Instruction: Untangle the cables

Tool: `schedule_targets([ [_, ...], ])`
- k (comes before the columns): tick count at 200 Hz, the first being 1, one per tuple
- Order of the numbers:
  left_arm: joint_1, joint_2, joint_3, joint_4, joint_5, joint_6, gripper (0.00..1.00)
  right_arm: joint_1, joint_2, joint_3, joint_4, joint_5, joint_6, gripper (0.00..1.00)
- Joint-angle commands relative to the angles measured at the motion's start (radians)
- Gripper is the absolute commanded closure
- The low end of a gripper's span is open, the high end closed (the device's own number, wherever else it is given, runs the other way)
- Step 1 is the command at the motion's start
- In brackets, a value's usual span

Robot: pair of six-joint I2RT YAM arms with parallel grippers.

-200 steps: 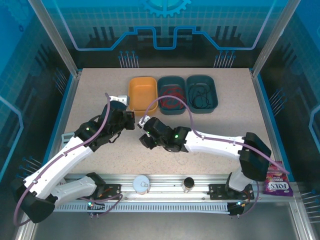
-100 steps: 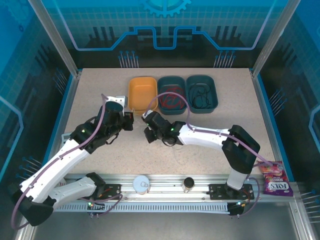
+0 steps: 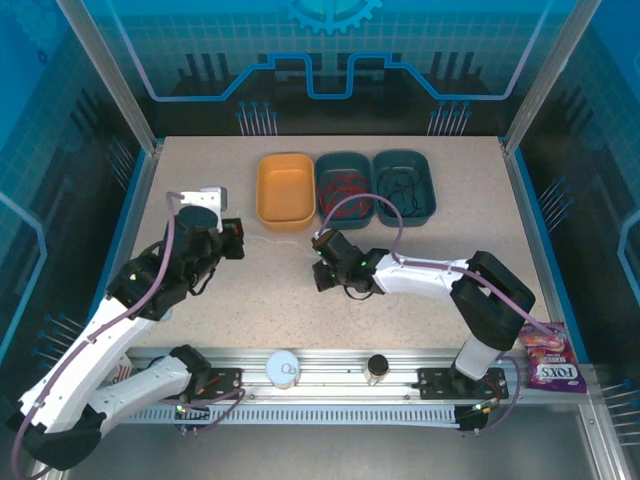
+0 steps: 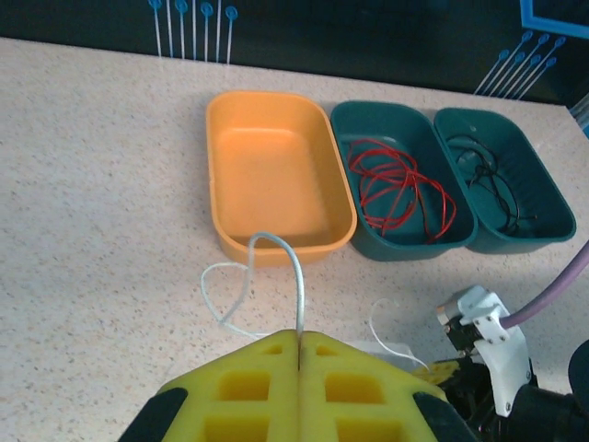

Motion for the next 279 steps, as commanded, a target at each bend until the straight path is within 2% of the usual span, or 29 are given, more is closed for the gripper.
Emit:
schedule_targets([
  [1,0.011,-0.021,0.046,-0.022,-0.052,0.060,1.00,-0.003,-0.028,-0.014,-0.010,-0.011,0.033,1.00],
  [60,0.033,0.013,0.123,0.040,-0.141,0.165,1.00,-0.004,-0.073,-0.040,-0.026,0.008,0.041,1.00],
  [102,0.063,0.114,0.178,0.147,-0.107,0.237,1.00,-0.003,-0.109,-0.054,-0.019,-0.004,0.049,1.00],
  [140,0.114,0.286,0.233,0.249,-0.084,0.262,1.00,-0.001,-0.170,-0.052,-0.021,-0.020,0.045,1.00],
  [176,0.184,0.495,0.331,0.310,-0.025,0.279,1.00,-0.003,-0.236,-0.045,-0.052,-0.007,0.041,1.00],
  [220,0.230,0.722,0.411,0.440,0.051,0.285,1.00,-0.003,-0.303,-0.040,-0.080,0.016,0.045,1.00],
  [279,0.244,1.019,0.577,0.430,0.047,0.351,1.00,-0.003,-0.358,-0.035,-0.091,0.018,0.063,1.00],
])
